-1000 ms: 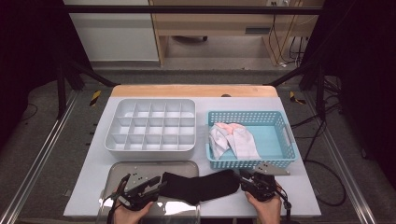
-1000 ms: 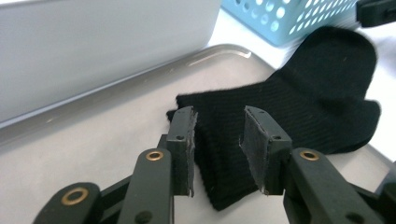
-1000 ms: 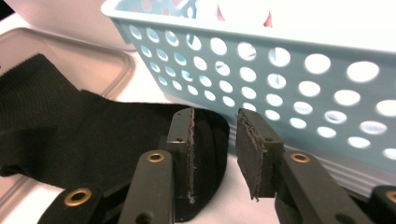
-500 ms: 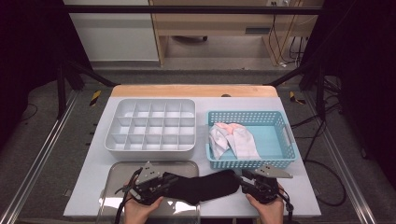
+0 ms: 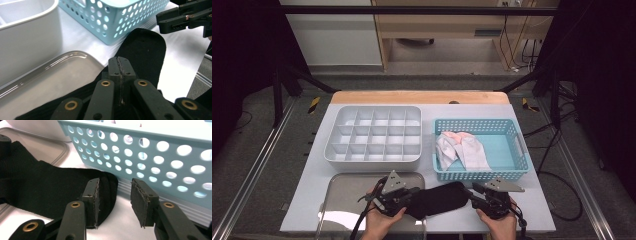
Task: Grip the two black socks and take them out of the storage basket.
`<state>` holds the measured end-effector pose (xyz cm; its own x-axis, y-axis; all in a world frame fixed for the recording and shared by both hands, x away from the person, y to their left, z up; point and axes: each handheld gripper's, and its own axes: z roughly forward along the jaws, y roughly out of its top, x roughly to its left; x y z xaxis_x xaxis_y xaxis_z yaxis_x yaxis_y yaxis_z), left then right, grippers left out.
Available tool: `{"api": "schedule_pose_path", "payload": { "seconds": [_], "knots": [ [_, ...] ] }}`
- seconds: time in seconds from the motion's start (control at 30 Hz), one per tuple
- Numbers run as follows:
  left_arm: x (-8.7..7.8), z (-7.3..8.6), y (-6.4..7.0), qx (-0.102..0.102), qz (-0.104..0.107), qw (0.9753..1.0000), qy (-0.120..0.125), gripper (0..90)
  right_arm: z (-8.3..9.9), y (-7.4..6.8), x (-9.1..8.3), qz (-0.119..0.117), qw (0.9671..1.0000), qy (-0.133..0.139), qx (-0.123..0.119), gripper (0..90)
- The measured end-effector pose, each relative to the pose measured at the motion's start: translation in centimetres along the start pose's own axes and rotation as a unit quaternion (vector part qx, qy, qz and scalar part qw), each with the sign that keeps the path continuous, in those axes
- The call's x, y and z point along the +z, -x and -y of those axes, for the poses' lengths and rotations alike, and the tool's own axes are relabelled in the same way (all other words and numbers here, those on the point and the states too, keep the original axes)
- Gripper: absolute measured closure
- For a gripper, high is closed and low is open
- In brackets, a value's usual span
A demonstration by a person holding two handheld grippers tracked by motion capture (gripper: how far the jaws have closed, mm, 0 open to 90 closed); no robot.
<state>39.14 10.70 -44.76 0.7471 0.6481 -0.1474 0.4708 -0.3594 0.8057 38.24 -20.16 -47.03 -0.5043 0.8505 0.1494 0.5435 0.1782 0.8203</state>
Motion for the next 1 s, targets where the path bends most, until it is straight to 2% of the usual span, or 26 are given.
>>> {"api": "schedule_pose_path", "payload": {
  "seconds": [0.13, 0.37, 0.47, 0.67, 0.87, 1.0],
  "knots": [
    [1.0, 0.1, 0.6, 0.012, 0.001, 0.9999, -0.011, 88.5, 0.1, 0.1, 0.1, -0.003, 1.0, -0.002, 0.003, 60.2],
    [2.6, 0.7, 1.0, 0.016, 0.019, 0.9987, -0.043, 88.5, 0.2, 0.0, 0.5, -0.004, 0.9999, -0.013, 0.003, 62.1],
    [2.9, 0.8, 1.0, 0.018, 0.022, 0.9985, -0.048, 88.5, 0.3, -0.3, 0.7, -0.007, 0.9997, -0.021, 0.006, 62.8],
    [3.4, 1.1, 1.0, 0.018, 0.023, 0.9981, -0.053, 88.6, 0.3, -0.3, 1.2, -0.008, 0.9992, -0.039, -0.003, 63.8],
    [3.7, 1.2, 1.3, 0.023, 0.024, 0.9979, -0.056, 88.5, 0.5, -0.2, 1.7, -0.009, 0.9978, -0.065, 0.002, 72.7],
    [3.8, 1.2, 1.2, 0.017, 0.029, 0.9979, -0.055, 88.5, 0.5, -0.2, 1.9, -0.023, 0.9968, -0.073, 0.021, 82.7]
  ]
}}
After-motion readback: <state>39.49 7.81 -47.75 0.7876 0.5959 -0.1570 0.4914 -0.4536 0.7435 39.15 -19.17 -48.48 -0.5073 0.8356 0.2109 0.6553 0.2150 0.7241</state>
